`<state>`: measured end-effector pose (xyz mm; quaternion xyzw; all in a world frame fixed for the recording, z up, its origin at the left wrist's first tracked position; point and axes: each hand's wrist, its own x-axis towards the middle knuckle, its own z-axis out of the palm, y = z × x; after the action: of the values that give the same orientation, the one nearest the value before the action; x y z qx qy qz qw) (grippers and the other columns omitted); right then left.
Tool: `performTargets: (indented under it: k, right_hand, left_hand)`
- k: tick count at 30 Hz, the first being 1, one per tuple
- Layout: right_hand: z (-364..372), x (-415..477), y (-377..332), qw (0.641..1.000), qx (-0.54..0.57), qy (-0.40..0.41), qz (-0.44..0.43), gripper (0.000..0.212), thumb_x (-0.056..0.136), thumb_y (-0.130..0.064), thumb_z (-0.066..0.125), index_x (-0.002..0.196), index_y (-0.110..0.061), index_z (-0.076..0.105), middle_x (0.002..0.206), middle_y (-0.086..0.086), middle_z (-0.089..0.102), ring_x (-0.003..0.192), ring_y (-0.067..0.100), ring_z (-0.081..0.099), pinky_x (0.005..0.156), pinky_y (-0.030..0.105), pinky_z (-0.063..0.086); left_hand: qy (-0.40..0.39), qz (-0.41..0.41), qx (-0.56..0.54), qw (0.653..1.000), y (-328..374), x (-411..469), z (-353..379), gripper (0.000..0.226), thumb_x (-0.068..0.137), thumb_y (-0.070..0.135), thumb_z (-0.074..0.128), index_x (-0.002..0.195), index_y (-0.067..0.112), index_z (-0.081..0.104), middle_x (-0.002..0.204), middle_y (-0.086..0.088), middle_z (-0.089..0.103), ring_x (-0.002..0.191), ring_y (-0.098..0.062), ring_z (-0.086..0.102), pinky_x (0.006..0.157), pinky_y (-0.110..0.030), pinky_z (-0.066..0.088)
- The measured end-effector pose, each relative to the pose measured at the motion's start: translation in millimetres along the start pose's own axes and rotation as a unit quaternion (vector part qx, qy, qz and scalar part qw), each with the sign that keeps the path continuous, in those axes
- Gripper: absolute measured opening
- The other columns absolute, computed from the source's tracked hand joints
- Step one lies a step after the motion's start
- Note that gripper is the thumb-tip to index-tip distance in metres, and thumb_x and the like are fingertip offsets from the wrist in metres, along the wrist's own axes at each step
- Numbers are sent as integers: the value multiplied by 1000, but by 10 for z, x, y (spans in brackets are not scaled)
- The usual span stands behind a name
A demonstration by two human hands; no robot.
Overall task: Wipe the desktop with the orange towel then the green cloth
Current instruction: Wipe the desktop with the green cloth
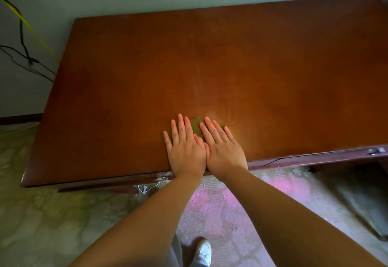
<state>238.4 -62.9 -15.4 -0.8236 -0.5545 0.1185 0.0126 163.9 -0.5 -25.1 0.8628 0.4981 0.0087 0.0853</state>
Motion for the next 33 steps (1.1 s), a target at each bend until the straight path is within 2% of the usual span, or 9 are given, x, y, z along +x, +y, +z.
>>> performTargets:
  k: [3,5,7,9,12,15,24,33]
  right_hand:
    - [-17,39,74,1000,-13,-5,2,74,79,-40,-23,150,-20,-13,157,-2,-21,144,12,-19,114,32,-13]
    - [-44,90,120,1000,-19,1,11,65,88,-39,-18,150,-20,-14,157,-1,-22,144,13,-19,113,32,-14]
    - [-77,147,175,1000,-16,1,26,54,99,-36,-4,150,-19,-15,156,-1,-24,144,12,-20,113,31,-14]
    - [-107,199,219,999,-15,3,32,54,102,-36,4,150,-20,-15,156,-2,-24,143,12,-22,113,31,-14]
    - [-122,297,266,999,-8,17,35,54,100,-36,-2,150,-21,-13,157,-2,-22,138,8,-26,111,31,-16]
    - [-132,443,288,999,6,23,39,53,102,-37,2,150,-22,-12,157,-4,-20,134,7,-29,112,30,-16]
    - [-221,970,406,998,16,39,50,52,101,-36,0,149,-23,-14,157,-4,-22,142,9,-21,117,31,-12]
    - [-344,1504,512,997,16,44,55,52,101,-38,-2,150,-24,-12,157,-5,-20,137,7,-26,116,30,-13]
  left_hand:
    - [-13,8,6,1000,76,77,-6,64,91,37,-2,151,15,0,159,-4,-5,147,-22,-5,117,-44,-5]
    - [-17,13,5,1000,127,155,-24,68,87,36,-10,151,15,-1,159,-4,-6,147,-22,-6,117,-44,-5]
    - [-22,23,0,1000,184,248,-45,67,88,36,-9,151,16,-3,159,-4,-8,147,-21,-8,117,-44,-5]
    - [-25,29,-4,999,223,322,-64,66,88,37,-7,151,16,-3,159,-4,-9,147,-21,-8,117,-44,-5]
    - [-21,35,5,999,252,419,-72,67,87,38,-13,151,18,-4,159,-3,-9,147,-21,-8,118,-43,-5]
    - [-15,30,6,999,259,601,-55,63,91,39,-5,151,20,-4,159,-1,-10,146,-20,-9,117,-43,-6]
    - [-8,29,6,1000,311,1154,-82,55,99,38,5,150,21,-5,159,-1,-9,146,-19,-9,119,-42,-5]
    - [-4,30,12,999,362,1728,-125,56,99,38,5,150,17,-5,159,-4,-9,147,-20,-8,119,-41,-4]
